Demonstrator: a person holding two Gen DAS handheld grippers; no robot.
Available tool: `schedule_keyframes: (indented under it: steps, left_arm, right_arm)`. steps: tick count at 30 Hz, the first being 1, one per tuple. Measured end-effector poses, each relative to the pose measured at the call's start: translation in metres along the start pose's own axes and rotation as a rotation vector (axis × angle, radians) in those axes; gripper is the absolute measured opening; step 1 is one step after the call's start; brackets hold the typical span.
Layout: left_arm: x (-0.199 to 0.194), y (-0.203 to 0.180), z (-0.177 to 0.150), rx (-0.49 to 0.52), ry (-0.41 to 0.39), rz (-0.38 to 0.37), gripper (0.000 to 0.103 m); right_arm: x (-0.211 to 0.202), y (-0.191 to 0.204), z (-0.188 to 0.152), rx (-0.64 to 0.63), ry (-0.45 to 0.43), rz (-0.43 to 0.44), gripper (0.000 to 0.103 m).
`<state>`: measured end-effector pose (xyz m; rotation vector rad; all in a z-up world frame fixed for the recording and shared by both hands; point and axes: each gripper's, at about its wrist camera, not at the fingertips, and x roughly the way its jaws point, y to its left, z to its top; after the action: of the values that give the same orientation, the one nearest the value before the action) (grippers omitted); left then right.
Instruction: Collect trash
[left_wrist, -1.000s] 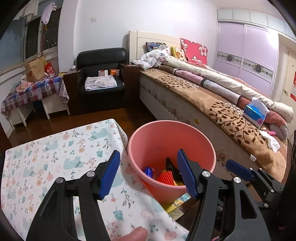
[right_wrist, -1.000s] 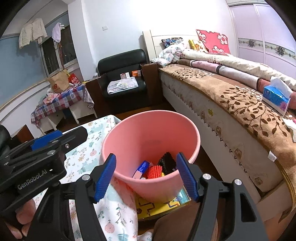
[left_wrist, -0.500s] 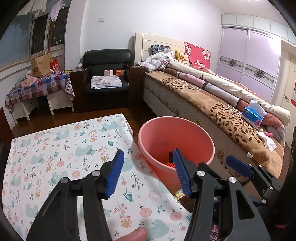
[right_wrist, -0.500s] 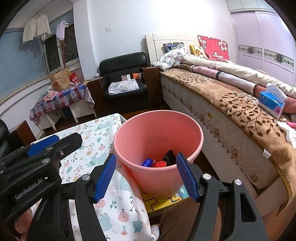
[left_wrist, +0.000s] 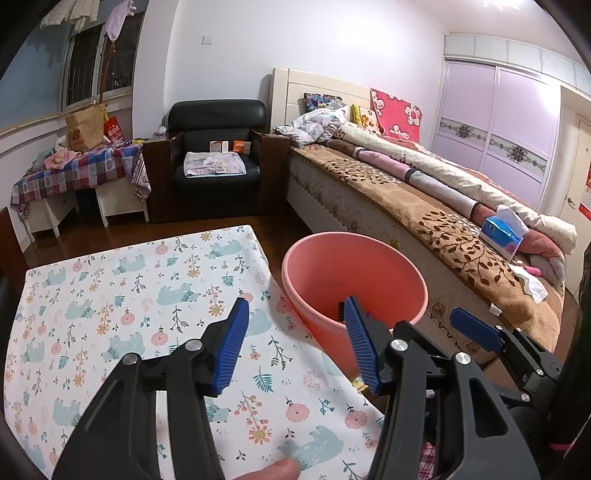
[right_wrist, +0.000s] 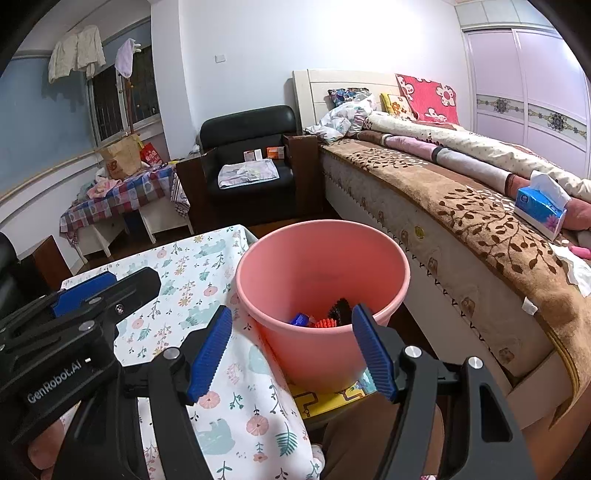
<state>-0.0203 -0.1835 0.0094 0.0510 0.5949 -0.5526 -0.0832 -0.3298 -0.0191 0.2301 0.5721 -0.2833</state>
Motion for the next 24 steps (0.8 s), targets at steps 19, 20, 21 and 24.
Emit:
schedule_keyframes:
  steps: [19, 20, 21, 24]
  left_arm:
    - [0.0039, 0.0008, 0.0004, -0.009, 0.018, -0.009, 0.052]
    - [0.0043, 0.0012, 0.0004, -0.009, 0.019, -0.010, 0.052]
    - [0.0047, 0.0016, -0.0003, -0.010, 0.020, -0.010, 0.052]
    - [0.0067, 0.0019, -0.0010, -0.012, 0.025, -0.008, 0.052]
  right_arm:
    - [-0.0001, 0.0011, -0.0030, 0.008, 0.011, 0.004, 0.067]
    - [0.0006, 0.0006, -0.0022, 0.007, 0.010, 0.003, 0.067]
    - [0.0006, 0.0005, -0.0021, 0.007, 0.011, 0.003, 0.067]
    - [0.0005, 0.0014, -0.0039, 0.008, 0.014, 0.003, 0.067]
